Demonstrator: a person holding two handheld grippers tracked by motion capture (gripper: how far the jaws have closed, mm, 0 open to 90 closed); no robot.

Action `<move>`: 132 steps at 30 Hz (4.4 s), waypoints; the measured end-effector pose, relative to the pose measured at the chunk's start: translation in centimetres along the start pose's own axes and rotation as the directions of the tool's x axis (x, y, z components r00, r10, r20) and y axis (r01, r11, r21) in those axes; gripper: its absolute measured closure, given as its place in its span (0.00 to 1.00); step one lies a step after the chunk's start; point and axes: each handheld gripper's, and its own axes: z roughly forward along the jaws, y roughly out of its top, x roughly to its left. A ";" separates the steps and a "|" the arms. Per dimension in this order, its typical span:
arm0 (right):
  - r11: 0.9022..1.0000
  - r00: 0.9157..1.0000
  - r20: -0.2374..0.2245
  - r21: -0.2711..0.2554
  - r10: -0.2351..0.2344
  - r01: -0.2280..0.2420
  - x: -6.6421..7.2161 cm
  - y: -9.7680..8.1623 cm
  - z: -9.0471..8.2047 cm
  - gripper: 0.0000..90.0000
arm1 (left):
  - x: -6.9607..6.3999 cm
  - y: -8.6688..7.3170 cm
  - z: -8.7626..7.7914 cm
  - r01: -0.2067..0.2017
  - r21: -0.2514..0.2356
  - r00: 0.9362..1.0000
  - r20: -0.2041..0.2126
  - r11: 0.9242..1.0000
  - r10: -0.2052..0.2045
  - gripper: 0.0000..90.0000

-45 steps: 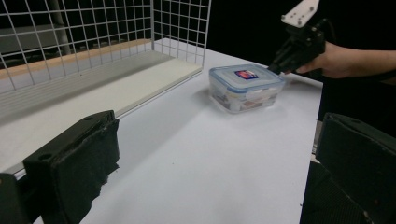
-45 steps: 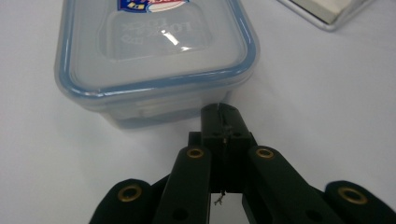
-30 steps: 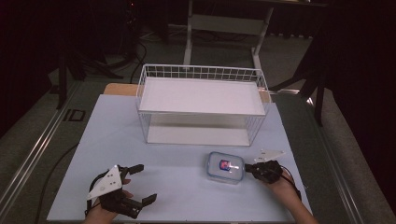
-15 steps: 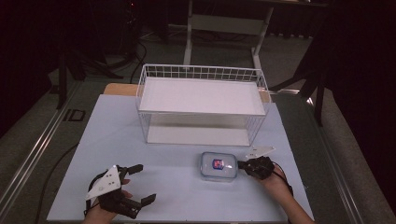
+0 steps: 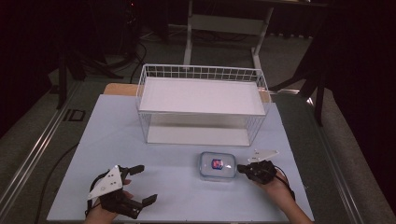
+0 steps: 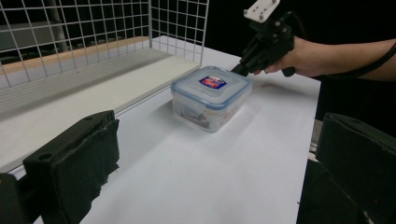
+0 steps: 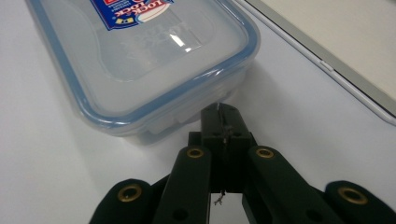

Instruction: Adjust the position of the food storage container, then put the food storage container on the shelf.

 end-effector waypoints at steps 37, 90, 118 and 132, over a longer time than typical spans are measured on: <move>0.996 0.994 -0.072 -0.001 -0.087 0.087 3.0 5.2 5.5 1.00 | -0.1 -0.1 0.1 -0.002 0.006 1.000 0.017 1.000 0.002 0.01; 0.904 0.884 -0.232 -0.042 0.405 -0.425 2.6 6.7 1.9 0.17 | 6.3 2.0 10.7 0.512 0.255 0.858 -0.111 0.821 -0.501 0.01; 0.735 0.640 -0.386 0.182 0.664 -0.653 1.1 5.2 6.3 0.48 | 7.3 -1.2 12.5 0.690 0.338 0.698 -0.077 0.640 -0.712 0.43; 0.732 0.638 -0.405 0.130 0.655 -0.669 2.0 4.2 5.0 0.57 | 5.7 0.0 11.7 0.610 0.332 0.780 -0.093 0.720 -0.618 0.55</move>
